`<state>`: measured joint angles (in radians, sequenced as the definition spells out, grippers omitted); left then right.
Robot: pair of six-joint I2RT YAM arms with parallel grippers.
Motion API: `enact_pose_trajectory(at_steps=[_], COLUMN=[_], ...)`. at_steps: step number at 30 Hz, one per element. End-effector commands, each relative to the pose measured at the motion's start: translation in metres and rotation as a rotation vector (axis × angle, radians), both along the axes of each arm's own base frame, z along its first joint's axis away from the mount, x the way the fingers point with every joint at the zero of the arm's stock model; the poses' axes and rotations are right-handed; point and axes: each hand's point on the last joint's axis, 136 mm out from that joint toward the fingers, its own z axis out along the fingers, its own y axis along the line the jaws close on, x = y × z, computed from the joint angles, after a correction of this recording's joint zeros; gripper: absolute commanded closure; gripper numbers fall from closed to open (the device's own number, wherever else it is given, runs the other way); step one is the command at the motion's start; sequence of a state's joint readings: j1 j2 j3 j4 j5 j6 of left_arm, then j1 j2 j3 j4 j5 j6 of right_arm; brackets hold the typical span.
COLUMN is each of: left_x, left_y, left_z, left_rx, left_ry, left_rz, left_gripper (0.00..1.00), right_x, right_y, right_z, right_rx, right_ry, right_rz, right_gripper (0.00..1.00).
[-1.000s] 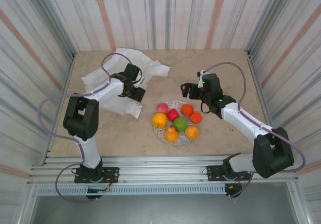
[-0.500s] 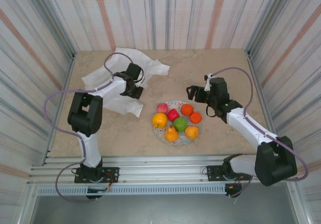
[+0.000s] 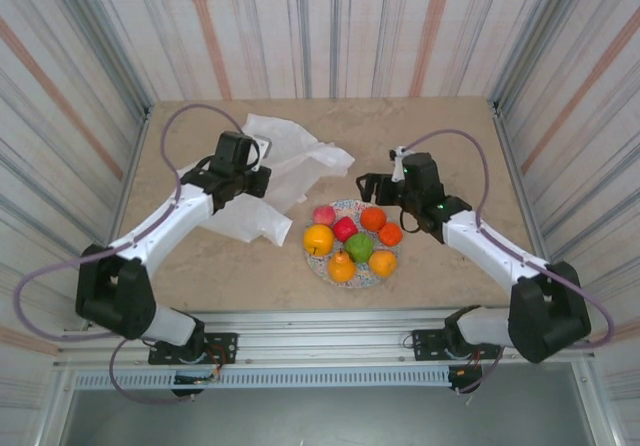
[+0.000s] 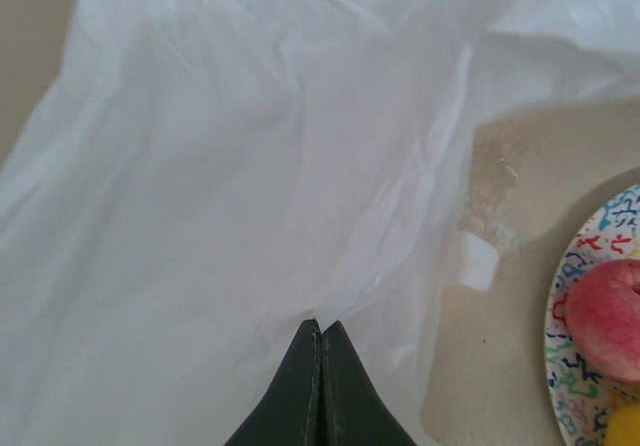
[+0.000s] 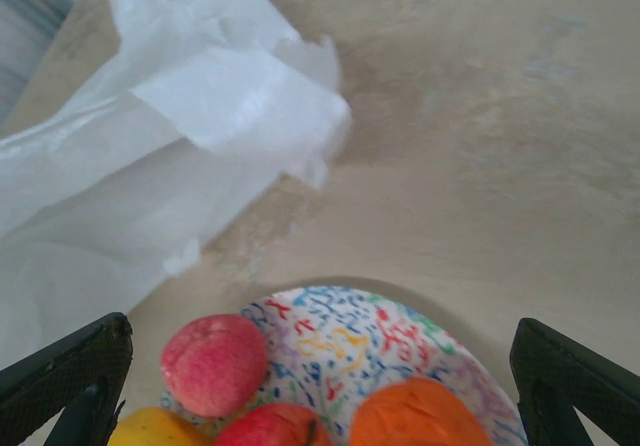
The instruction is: Place the fruits into the plastic bag
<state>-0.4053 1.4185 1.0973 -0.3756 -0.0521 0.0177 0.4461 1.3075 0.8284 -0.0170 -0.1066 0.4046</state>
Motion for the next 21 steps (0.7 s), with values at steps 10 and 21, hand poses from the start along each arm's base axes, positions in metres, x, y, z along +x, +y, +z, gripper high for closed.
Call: enact_pose_trajectory(at_steps=[10, 21], left_x=[-0.02, -0.019], left_y=[0.002, 0.009], left_z=[0.013, 0.008], left_rx=[-0.1, -0.08], left_ry=[-0.009, -0.018], left_rz=[0.033, 0.061], left_gripper=[1.0, 1.0], right_x=[0.023, 0.077], right_y=[0.08, 0.073], right_z=[-0.028, -0.056], right_rx=[-0.328, -0.48], right_ry=[-0.153, -0.135], right_rz=[0.325, 0.186], right_gripper=[0.01, 0.08])
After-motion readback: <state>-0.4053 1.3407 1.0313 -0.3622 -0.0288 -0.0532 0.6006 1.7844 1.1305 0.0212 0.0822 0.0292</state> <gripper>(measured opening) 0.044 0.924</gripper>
